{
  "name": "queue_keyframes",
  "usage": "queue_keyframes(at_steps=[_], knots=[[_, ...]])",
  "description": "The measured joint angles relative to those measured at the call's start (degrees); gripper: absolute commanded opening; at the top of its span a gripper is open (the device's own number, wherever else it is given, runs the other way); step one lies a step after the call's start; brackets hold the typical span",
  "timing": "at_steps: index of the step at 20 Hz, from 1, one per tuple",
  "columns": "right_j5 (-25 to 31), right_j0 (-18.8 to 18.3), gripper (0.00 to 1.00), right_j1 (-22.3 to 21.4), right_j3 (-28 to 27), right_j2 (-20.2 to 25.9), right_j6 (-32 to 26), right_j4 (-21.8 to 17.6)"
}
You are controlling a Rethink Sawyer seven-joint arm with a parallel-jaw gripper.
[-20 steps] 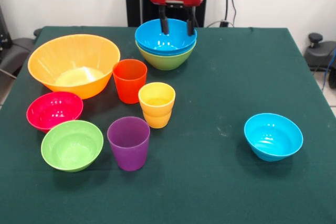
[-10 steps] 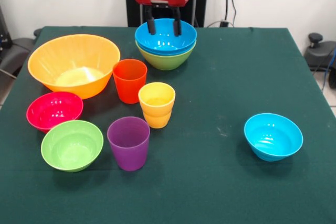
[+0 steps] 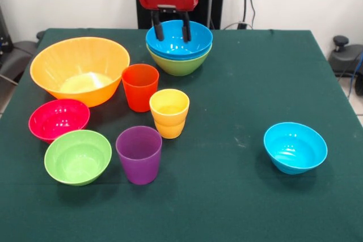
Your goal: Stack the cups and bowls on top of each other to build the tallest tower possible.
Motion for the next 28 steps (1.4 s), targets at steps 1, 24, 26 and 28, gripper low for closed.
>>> queue_keyframes(at_steps=[1, 24, 26, 28], knots=[[0.00, -0.12, 1.00, 0.32, 0.00, 0.11, 0.00, -0.14], [4.69, -5.25, 1.00, 6.97, -4.05, 3.97, 0.00, -6.94], [4.69, -5.54, 1.00, 7.26, -4.05, 4.24, 0.00, -7.39], [4.69, -5.83, 1.00, 7.57, -4.05, 4.73, 0.00, -7.94]])
